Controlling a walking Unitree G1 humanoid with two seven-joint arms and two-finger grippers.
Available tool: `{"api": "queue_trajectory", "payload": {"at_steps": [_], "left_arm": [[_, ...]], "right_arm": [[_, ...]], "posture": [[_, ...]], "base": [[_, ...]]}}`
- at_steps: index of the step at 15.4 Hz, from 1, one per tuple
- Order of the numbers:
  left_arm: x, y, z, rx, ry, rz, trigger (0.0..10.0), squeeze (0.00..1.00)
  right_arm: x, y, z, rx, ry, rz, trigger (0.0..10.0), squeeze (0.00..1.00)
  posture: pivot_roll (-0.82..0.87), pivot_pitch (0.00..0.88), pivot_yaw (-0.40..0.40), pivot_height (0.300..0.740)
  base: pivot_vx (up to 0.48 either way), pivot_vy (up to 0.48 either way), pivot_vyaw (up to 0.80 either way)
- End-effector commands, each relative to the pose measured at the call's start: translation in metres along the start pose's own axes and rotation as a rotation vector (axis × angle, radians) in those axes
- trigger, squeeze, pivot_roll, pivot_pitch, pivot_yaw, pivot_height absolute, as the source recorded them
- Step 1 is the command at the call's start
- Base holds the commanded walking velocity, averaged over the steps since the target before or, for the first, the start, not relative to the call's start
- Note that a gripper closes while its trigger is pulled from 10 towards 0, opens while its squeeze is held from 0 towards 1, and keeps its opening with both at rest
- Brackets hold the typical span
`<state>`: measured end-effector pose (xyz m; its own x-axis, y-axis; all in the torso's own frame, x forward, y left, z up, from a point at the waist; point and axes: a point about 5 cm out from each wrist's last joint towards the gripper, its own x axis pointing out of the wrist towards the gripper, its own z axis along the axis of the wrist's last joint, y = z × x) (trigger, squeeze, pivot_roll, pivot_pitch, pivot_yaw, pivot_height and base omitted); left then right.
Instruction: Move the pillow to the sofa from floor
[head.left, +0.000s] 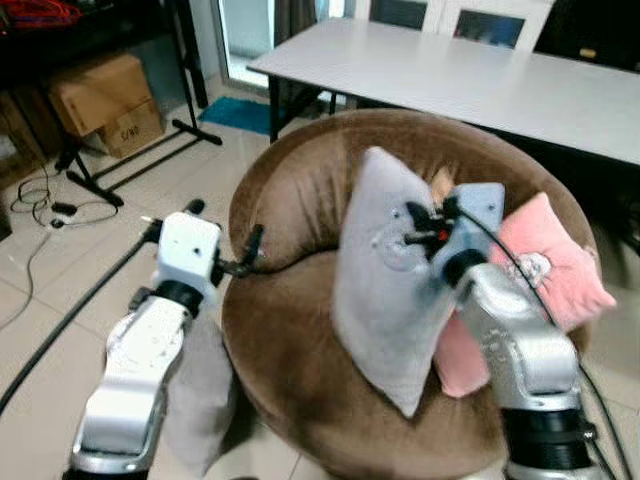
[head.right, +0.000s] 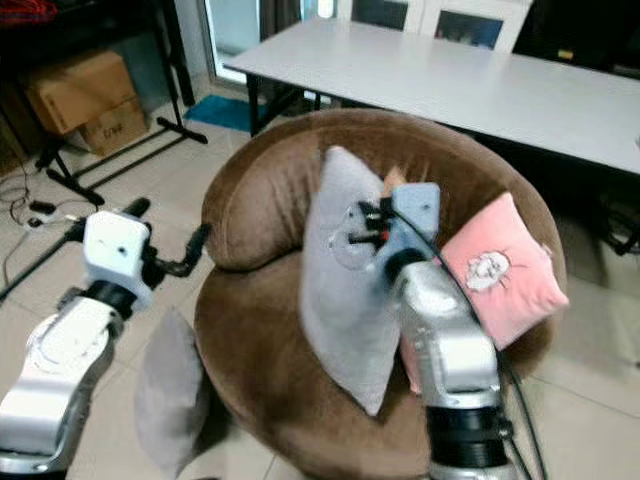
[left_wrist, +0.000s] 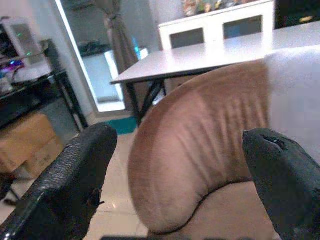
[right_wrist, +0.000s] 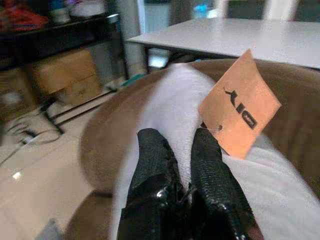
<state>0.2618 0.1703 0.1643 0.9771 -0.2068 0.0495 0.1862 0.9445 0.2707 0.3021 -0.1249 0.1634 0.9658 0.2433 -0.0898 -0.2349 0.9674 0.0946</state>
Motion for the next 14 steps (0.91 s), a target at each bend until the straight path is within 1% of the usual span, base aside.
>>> {"api": "queue_trajectory", "payload": {"at_steps": [1,3,7,10,12,14], "left_arm": [[0.0,-0.001,0.001,-0.002,-0.004,-0.008,10.0,0.0],[0.0,-0.003,0.001,-0.002,-0.002,-0.013,10.0,0.0],[-0.002,-0.001,-0.001,0.003,0.008,-0.022,10.0,0.0],[-0.003,-0.001,-0.001,0.003,0.013,-0.029,10.0,0.0],[-0.004,-0.003,-0.003,0.009,0.025,-0.061,10.0,0.0],[-0.009,-0.008,-0.006,0.0,0.051,-0.155,10.0,0.0]], "right_arm": [[0.0,0.001,0.012,-0.018,-0.049,0.005,10.0,0.0],[0.0,0.0,0.013,-0.01,-0.049,0.005,10.0,0.0],[0.001,0.004,0.015,-0.009,-0.06,0.029,10.0,0.0],[0.003,0.006,0.017,0.012,-0.066,0.037,10.0,0.0],[0.007,0.008,0.019,0.035,-0.063,0.045,10.0,0.0],[0.014,0.012,0.019,0.078,-0.042,0.048,10.0,0.0]], "posture": [[0.01,0.0,-0.026,0.74],[0.01,0.0,-0.026,0.74],[0.01,0.0,-0.029,0.74],[0.02,0.0,-0.032,0.74],[0.02,0.0,-0.032,0.74],[0.02,0.0,-0.033,0.74]], "base": [[0.277,0.0,0.0],[0.276,0.0,-0.8],[0.271,0.0,0.0],[0.269,0.0,0.0],[0.133,0.0,0.0],[0.0,0.0,0.0]]}}
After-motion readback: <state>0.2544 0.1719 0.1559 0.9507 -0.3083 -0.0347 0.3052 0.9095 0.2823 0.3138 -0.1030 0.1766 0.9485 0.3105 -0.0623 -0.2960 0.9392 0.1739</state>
